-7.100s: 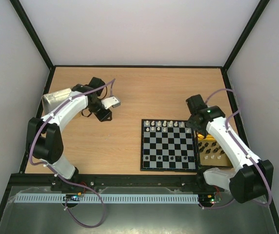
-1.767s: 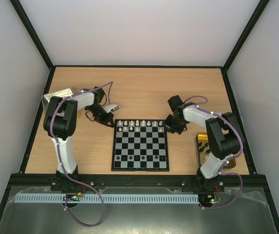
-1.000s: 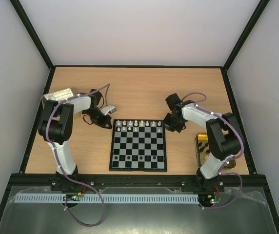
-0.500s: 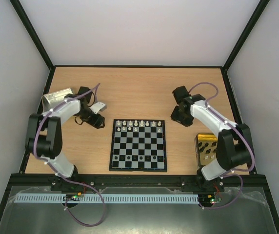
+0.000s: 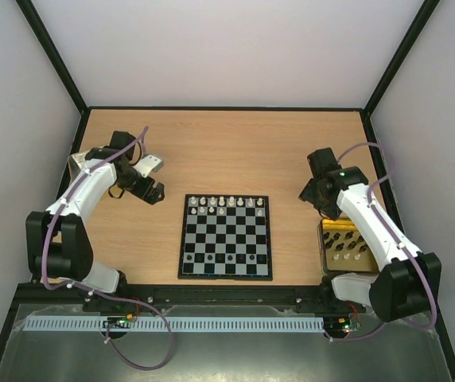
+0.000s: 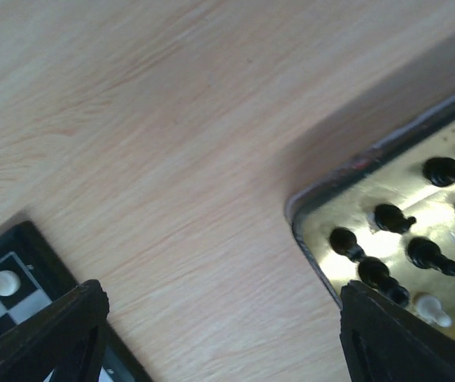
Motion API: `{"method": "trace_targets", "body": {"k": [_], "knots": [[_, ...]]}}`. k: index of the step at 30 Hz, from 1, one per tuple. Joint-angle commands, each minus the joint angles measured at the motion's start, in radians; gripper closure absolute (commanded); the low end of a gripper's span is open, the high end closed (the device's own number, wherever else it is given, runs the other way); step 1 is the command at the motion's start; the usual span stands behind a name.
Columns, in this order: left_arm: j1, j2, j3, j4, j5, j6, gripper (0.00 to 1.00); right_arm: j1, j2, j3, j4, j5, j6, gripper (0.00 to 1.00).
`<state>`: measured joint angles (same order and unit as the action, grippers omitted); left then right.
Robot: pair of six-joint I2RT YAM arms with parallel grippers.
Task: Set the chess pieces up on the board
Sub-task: Move the storage box to the center of the board.
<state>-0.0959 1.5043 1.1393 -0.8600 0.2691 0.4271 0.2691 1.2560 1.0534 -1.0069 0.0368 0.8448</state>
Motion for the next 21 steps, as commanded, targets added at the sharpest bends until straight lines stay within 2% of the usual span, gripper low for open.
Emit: {"method": "trace_targets", "body": {"k": [1, 6, 11, 16, 19, 21], "knots": [[0.004, -0.050, 0.004, -0.067, 0.010, 0.018, 0.01, -0.019, -0.057, -0.083, -0.059, 0.017, 0.040, 0.24], [0.009, -0.049, -0.007, -0.067, 0.003, 0.018, 0.01, -0.029, -0.097, -0.185, -0.018, -0.026, 0.062, 0.26], [0.015, -0.049, -0.010, -0.069, 0.008, 0.010, 0.01, -0.043, -0.110, -0.256, 0.041, -0.037, 0.064, 0.32], [0.019, -0.049, -0.010, -0.068, 0.002, 0.003, 0.01, -0.117, -0.085, -0.300, 0.106, -0.059, 0.023, 0.36], [0.021, -0.049, -0.012, -0.069, -0.001, -0.001, 0.01, -0.149, -0.057, -0.319, 0.145, -0.091, 0.002, 0.41], [0.022, -0.049, -0.012, -0.069, -0.005, -0.002, 0.01, -0.150, -0.043, -0.325, 0.166, -0.112, -0.005, 0.48]]}}
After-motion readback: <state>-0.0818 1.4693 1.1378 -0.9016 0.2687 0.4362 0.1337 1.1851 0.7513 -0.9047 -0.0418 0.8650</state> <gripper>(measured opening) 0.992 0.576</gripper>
